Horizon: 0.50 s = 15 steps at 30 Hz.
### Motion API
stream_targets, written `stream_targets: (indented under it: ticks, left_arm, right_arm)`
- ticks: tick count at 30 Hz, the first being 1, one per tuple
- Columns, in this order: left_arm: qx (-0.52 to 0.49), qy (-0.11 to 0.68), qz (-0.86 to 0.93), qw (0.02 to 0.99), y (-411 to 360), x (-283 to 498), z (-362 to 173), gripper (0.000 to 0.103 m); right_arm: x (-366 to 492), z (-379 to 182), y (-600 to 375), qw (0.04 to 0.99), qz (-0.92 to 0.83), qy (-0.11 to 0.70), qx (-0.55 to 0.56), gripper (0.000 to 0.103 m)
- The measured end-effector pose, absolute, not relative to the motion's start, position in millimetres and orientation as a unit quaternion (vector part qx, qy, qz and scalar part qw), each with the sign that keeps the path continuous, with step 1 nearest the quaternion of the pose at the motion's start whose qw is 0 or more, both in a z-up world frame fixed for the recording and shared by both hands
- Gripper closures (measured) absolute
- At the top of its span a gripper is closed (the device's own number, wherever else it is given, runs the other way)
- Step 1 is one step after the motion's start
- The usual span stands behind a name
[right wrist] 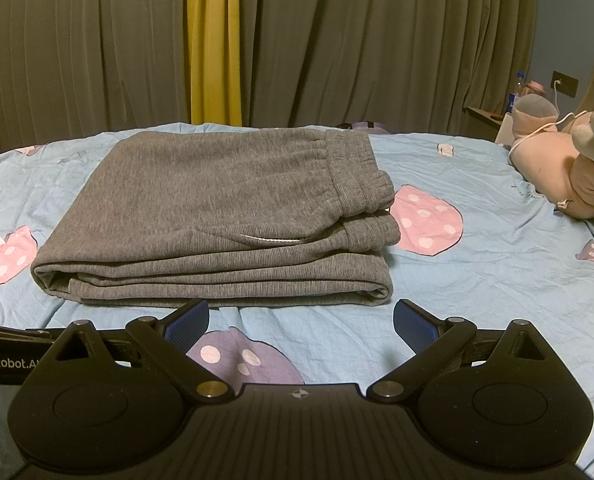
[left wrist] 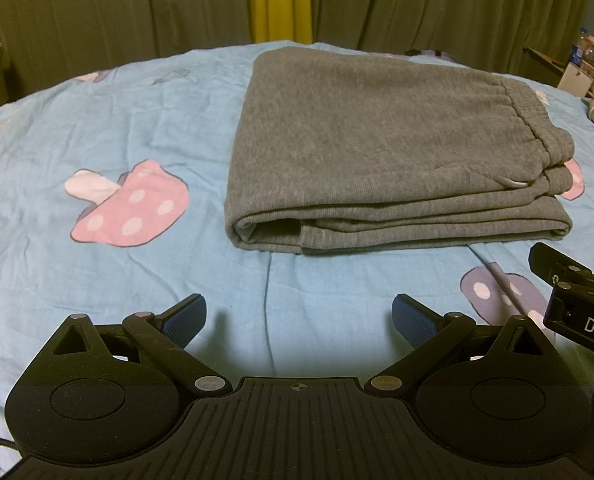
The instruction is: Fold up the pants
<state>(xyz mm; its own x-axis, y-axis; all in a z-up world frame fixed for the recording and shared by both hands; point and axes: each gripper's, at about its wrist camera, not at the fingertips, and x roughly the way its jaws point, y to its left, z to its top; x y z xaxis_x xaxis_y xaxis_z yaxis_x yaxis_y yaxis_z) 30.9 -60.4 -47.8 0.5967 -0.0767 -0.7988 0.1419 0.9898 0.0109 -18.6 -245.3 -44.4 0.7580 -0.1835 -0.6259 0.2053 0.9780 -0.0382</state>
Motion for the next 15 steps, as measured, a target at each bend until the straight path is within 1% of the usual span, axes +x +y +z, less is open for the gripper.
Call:
stream_targets:
  ticks: [15]
  left_arm:
    - [0.036,0.445,-0.061,0.893,-59.3,31.3,-48.6,0.001]
  right_arm:
    - [-19.1,-45.2,-245.1,0.937,-0.104,0.334,0.014,0.004]
